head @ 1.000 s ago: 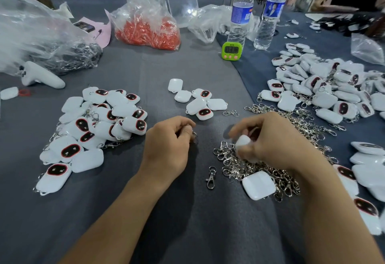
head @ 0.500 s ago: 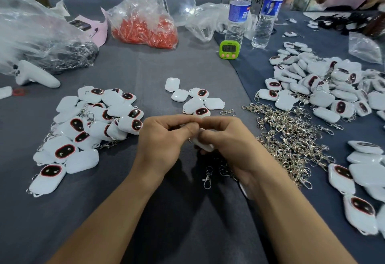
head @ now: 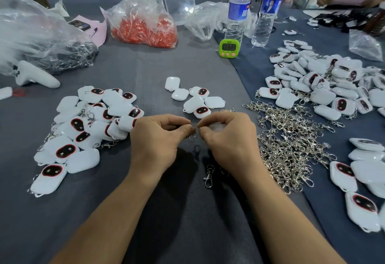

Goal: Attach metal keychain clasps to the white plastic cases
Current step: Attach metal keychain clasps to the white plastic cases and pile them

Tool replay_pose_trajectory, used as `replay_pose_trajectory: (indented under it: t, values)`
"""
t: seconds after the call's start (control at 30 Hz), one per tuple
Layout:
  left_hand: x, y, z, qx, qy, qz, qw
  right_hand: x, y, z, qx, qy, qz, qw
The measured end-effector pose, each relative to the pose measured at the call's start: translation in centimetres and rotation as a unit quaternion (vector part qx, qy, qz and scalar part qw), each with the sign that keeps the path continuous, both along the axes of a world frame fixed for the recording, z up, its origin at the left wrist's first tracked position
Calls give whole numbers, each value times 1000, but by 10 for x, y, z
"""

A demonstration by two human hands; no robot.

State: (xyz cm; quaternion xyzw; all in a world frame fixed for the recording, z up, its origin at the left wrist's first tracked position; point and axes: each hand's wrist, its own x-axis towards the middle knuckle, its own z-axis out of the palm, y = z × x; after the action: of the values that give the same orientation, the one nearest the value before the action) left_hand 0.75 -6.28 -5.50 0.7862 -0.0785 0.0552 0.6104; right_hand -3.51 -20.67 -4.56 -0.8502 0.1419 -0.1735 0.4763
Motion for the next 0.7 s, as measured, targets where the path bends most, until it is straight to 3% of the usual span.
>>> replay_pose_trajectory:
  t: [0.13, 0.3, 0.43, 0.7]
  values:
    - [-1, -3, 1, 20, -16, -11, 1000, -1, -3, 2, 16, -21, 0, 1000]
    - [-8, -2, 2, 118, -131, -39, 984, 0, 1, 1, -5, -26, 11, 1000]
    - [-8, -3, 1, 127, -185, -25, 974, 2, 1, -2, -9, -28, 9, 1000]
    - [-2, -5, -4, 24, -57, -49, 997, 9, 0, -7, 142, -32, 23, 989]
